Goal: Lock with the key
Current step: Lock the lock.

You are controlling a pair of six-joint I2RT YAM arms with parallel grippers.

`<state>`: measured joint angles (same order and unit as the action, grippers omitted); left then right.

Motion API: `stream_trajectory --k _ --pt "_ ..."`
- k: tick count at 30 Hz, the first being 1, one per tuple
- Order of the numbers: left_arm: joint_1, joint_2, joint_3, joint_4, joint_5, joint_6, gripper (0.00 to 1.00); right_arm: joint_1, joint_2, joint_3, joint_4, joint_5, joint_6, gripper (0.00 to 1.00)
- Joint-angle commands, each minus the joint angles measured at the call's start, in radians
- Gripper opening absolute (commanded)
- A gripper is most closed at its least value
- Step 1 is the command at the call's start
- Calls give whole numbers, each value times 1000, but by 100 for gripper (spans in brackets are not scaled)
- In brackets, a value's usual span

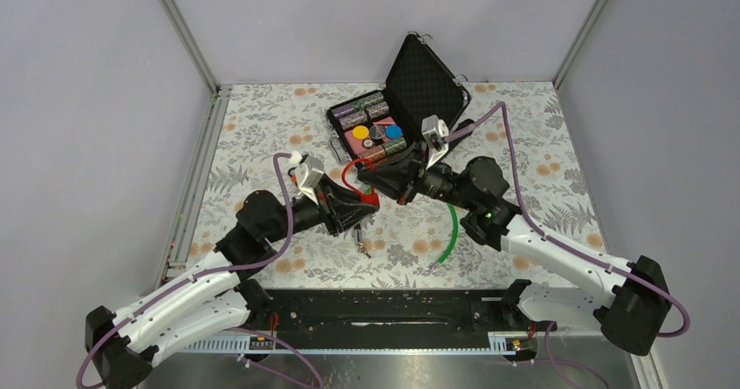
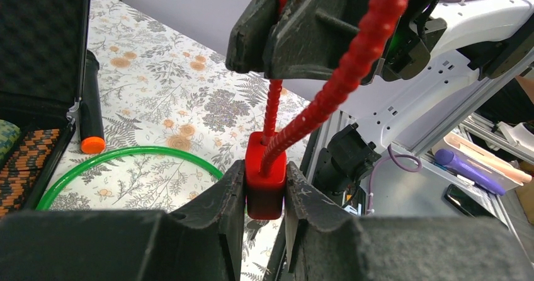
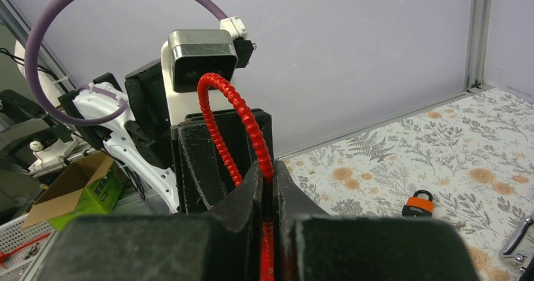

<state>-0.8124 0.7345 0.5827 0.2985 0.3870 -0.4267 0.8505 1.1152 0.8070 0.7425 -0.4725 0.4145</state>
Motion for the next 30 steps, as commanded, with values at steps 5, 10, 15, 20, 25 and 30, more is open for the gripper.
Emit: stream_trajectory --k 5,10,15,20,25,30 --pt "12 -38 26 222 -115 -22 0 42 -30 16 -251 -21 -31 0" --pt "12 -80 -3 260 -195 -22 0 42 -37 34 -354 19 -31 0" --pt "12 -98 -17 273 -245 -21 0 44 -37 36 -371 -52 -51 0" --pt "12 -72 -2 282 -225 -18 0 80 8 69 -442 -137 -113 0" --pt "13 -54 11 297 -177 10 0 107 33 79 -505 -43 -128 0" --pt "12 -85 0 318 -103 68 0 105 41 75 -561 101 -77 0"
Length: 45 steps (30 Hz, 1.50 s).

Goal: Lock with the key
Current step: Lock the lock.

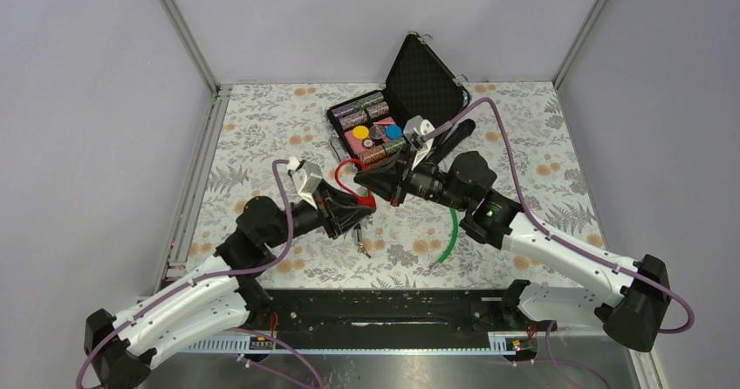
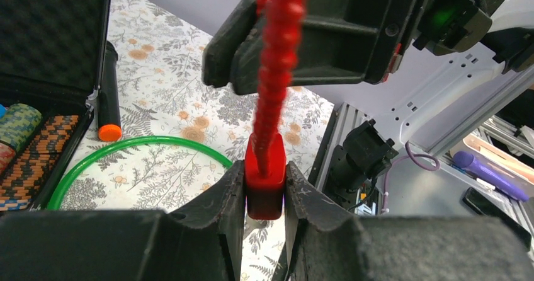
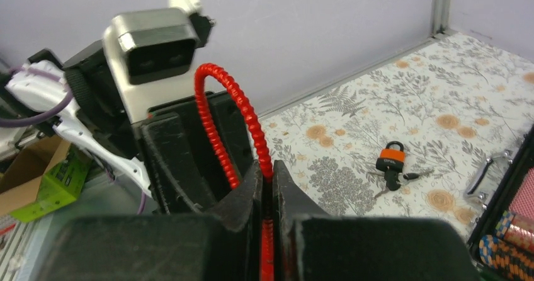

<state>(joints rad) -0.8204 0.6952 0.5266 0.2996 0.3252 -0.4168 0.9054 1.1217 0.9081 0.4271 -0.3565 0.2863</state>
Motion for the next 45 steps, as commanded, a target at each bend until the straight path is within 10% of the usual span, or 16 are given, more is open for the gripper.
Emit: stream_trajectory --k 1,19,27,35,45 --pt "20 -57 52 322 -28 66 0 50 36 -25 -259 -2 61 0" --pt "20 -68 87 194 -208 16 0 51 -16 1 -356 -36 44 1" --pt "20 -64 80 91 -208 -19 0 50 -104 81 -422 124 117 27" --pt "20 -71 61 44 -219 -64 0 50 -242 44 -386 159 171 75" --pt "20 -67 189 13 -107 -270 0 50 -252 -136 -86 -3 285 81"
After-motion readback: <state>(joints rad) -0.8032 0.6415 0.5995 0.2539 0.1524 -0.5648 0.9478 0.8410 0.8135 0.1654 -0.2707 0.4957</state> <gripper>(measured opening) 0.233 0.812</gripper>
